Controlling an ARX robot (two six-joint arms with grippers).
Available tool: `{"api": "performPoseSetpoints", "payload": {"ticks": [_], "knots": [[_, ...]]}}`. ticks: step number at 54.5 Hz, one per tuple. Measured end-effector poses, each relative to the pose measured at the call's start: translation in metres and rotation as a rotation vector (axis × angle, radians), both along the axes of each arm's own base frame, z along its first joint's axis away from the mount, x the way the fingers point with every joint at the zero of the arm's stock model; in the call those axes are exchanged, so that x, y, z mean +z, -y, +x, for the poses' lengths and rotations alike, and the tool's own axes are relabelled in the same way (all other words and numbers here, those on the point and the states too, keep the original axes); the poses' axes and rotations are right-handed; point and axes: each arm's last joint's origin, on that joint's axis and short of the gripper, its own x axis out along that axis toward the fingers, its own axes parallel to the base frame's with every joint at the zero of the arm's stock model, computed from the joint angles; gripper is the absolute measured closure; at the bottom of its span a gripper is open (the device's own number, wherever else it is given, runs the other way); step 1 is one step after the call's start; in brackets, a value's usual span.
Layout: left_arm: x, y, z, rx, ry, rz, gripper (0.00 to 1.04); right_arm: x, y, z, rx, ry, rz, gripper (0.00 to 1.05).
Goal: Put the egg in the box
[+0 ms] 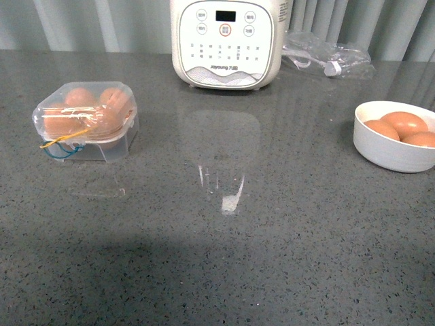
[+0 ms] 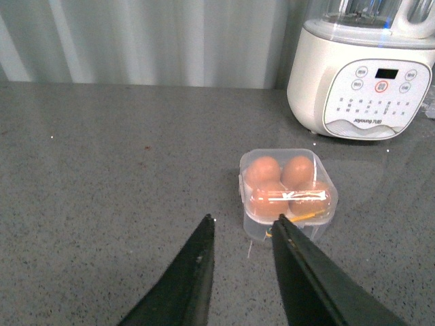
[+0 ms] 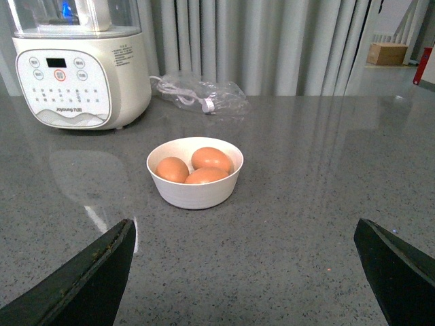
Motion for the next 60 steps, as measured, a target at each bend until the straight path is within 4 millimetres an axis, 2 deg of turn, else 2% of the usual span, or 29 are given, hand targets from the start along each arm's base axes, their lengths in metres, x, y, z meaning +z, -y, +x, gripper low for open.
{"api": "performPoseSetpoints", "payload": {"ticks": [3,8,33,51,60], "knots": [[-0.007,0.006,-0.004,0.023,0.002,-0.003,0.89,0.0,0.0,0.0,0.0,0.0,0.0,0.07],[-0.013,0.01,-0.009,0.006,0.009,-0.012,1.01,0.0,0.0,0.0,0.0,0.0,0.0,0.07],[-0.04,0.012,-0.027,-0.003,0.015,-0.011,1.01,0.0,0.0,0.0,0.0,0.0,0.0,0.07],[-0.05,0.012,-0.035,-0.003,0.022,-0.012,1.01,0.0,0.0,0.0,0.0,0.0,0.0,0.07],[-0.047,0.012,-0.038,-0.003,0.05,-0.014,1.01,0.0,0.0,0.0,0.0,0.0,0.0,0.07]]}}
